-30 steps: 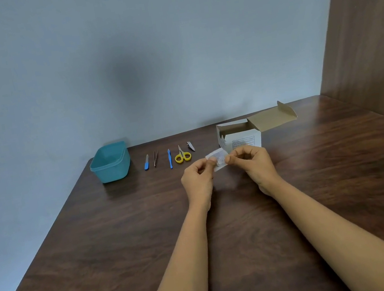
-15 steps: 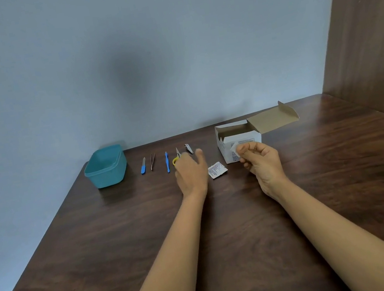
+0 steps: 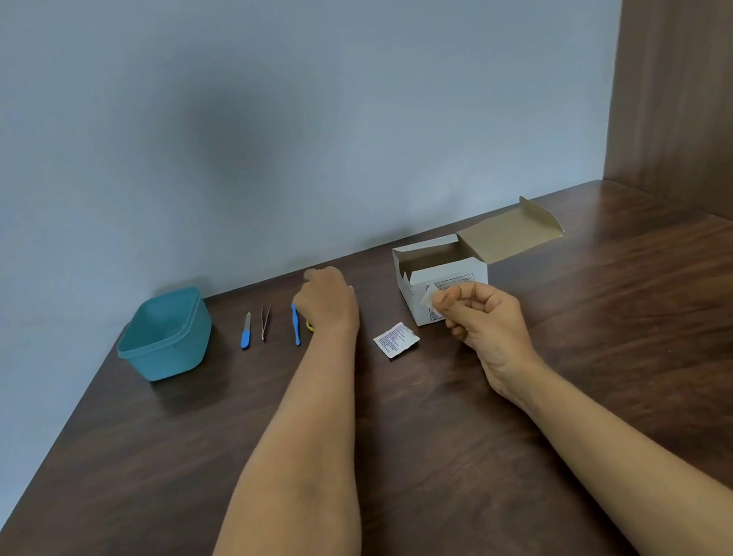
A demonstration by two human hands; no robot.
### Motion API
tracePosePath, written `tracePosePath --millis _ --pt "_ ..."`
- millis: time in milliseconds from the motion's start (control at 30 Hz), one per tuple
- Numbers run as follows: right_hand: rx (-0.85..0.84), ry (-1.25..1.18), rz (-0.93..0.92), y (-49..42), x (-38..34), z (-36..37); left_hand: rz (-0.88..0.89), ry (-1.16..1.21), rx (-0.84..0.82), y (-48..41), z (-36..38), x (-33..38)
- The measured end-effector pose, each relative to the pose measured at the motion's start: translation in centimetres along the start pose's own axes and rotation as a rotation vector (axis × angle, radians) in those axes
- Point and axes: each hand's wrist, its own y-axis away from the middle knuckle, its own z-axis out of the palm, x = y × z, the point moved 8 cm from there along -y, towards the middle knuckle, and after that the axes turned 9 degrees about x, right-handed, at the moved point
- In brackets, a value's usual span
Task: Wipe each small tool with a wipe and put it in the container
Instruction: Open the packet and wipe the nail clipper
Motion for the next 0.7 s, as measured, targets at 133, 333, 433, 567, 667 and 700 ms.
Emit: tracePosePath --millis 133,333,433,567,667,700 --pt "-0.001 0.006 -0.005 -0.1 0.1 0.0 0.036 -0.046 0.034 -0.5 0.4 0.7" --pt "-0.004 0.011 -0.002 -0.2 0.1 0.0 0.075 0.067 0.125 0.1 -0.2 1.2" --pt "-0.005 0.009 -0.001 -0.2 0.1 0.0 -0.057 0.52 0.118 0.7 -0.9 -0.3" --pt "-0.005 0.025 0.003 0.1 -0.1 0.0 -0.121 1.079 0.106 3.7 -3.4 -1.6" --pt "-0.011 0.05 -0.001 0.3 -0.4 0.1 -0.111 1.293 0.025 6.7 -4.5 -2.0" --pt "-0.016 0.057 -0.006 0.5 -0.5 0.2 -0.109 1.323 -0.015 7.7 -4.6 -2.1"
